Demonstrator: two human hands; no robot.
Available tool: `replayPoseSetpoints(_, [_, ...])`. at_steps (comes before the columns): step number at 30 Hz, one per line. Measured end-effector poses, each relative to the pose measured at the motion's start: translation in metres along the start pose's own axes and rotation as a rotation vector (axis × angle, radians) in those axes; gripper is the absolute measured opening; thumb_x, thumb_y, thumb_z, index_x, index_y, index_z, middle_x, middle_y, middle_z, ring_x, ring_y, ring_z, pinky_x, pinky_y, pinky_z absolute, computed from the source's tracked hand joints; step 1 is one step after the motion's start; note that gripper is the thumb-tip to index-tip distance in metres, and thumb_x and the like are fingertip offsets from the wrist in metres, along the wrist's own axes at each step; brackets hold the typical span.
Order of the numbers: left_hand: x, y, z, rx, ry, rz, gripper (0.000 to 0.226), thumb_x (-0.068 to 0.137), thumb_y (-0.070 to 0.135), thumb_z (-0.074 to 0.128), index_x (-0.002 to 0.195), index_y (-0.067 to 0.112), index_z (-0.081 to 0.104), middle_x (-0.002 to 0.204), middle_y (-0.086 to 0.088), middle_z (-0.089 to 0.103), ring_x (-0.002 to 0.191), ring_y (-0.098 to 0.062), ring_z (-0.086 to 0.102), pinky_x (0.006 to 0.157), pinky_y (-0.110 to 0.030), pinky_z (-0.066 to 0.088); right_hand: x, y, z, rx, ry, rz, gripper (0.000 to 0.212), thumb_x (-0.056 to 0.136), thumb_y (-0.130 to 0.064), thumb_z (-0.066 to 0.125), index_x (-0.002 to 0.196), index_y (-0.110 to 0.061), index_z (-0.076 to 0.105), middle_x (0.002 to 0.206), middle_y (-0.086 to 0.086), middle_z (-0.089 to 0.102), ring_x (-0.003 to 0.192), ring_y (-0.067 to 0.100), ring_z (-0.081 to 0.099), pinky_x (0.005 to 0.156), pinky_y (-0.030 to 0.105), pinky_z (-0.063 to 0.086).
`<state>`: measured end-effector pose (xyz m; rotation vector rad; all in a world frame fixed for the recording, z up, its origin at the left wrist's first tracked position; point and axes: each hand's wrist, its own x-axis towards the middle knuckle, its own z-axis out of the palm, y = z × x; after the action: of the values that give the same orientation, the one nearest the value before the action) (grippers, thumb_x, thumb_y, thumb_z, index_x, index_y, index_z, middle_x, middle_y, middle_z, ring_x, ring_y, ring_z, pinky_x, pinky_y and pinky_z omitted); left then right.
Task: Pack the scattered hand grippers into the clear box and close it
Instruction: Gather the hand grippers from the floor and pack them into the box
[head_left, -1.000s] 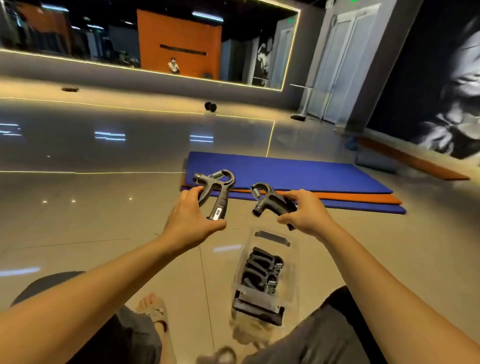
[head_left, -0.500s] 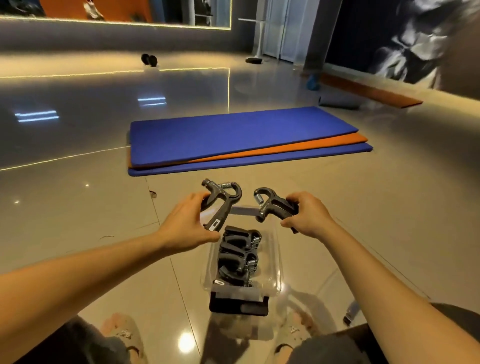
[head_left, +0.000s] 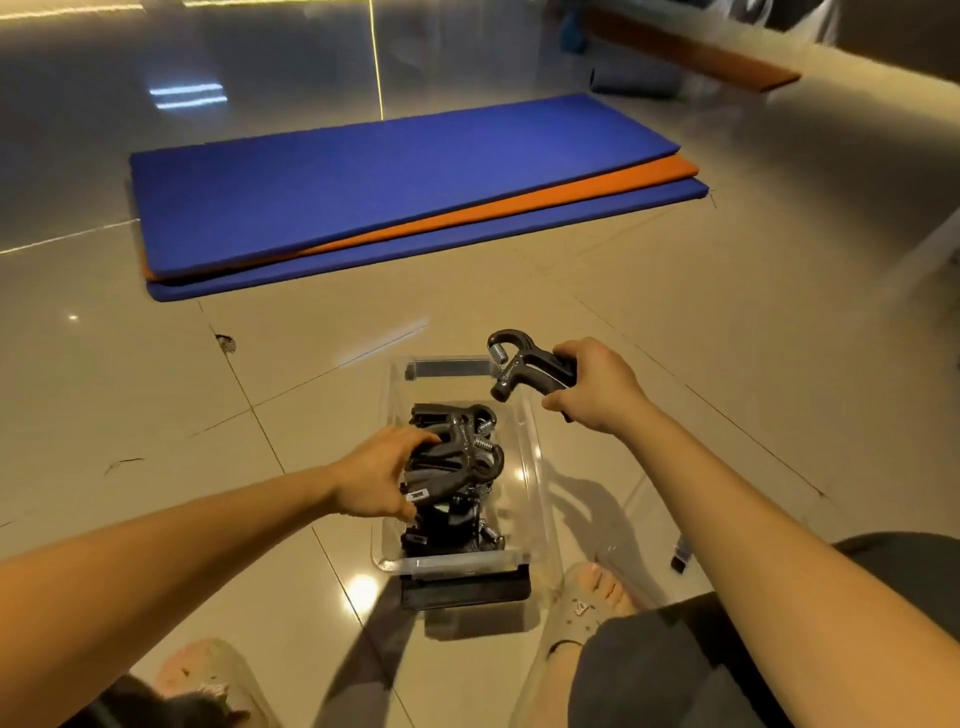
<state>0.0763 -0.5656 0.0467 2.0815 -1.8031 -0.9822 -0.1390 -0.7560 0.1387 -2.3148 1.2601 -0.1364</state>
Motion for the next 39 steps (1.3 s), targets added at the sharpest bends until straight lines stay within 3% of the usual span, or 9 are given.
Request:
replayPoseSetpoints(7, [0.039,-0.021,0.032,0.066,-0.292,0.049,0.082,0.061,0.022,0.085,0.135,0.024,0.048,0.12,0.006,0.051,0.107,-0.011,0.051,0.088,-0.02,0.046,0.001,0.017,0.012,-0.023,-0.006,0.06,0.058,0.076,-0.021,0.084,0.129,-0.015,0.062,0.113,0.007,0.062,0.09,0.029,0.065,0.083,0.045,0.057])
replayPoseSetpoints(14, [0.064,-0.016,0.042,0.162,-0.414,0.126,0.068,0.06,0.016,0.085,0.12,0.025,0.055,0.112,0.004,0.055,0.104,-0.016,0.055,0.092,-0.033,0.052,0.001,0.015,0.017,-0.035,-0.005,0.034,0.062,0.076,-0.021,0.083,0.133,-0.014,0.06,0.116,0.005,0.056,0.097,0.027,0.059,0.084,0.043,0.054])
replayPoseSetpoints(17, [0.068,-0.017,0.047,0.203,-0.459,0.139,0.072,0.062,0.017,0.086,0.127,0.022,0.057,0.119,0.002,0.054,0.109,-0.018,0.053,0.098,-0.039,0.051,0.002,0.015,0.021,-0.038,-0.007,0.022,0.062,0.076,-0.022,0.083,0.133,-0.015,0.06,0.117,0.005,0.056,0.098,0.027,0.06,0.085,0.046,0.055])
replayPoseSetpoints(25, [0.072,-0.026,0.06,0.496,-0.487,0.168,0.099,0.068,0.03,0.089,0.152,0.018,0.039,0.137,-0.004,0.05,0.124,-0.023,0.049,0.107,-0.036,0.044,0.008,0.02,0.028,-0.07,-0.013,0.0,0.056,0.076,-0.024,0.083,0.128,-0.017,0.063,0.109,0.002,0.055,0.093,0.024,0.057,0.075,0.032,0.041])
replayPoseSetpoints(30, [0.073,-0.03,0.067,0.537,-0.486,0.138,0.094,0.074,0.027,0.087,0.153,0.017,0.037,0.144,-0.005,0.052,0.132,-0.026,0.049,0.112,-0.037,0.04,0.009,0.021,0.029,-0.075,-0.012,0.001,0.06,0.076,-0.024,0.083,0.131,-0.017,0.062,0.11,0.002,0.054,0.094,0.022,0.054,0.077,0.033,0.042])
replayPoseSetpoints(39, [0.075,-0.028,0.062,0.499,-0.508,0.084,0.085,0.079,0.018,0.08,0.154,0.021,0.038,0.145,-0.004,0.053,0.13,-0.025,0.051,0.107,-0.035,0.041,0.006,0.02,0.028,-0.064,-0.009,0.0,0.06,0.076,-0.024,0.084,0.131,-0.016,0.062,0.112,0.003,0.056,0.095,0.024,0.057,0.083,0.039,0.051])
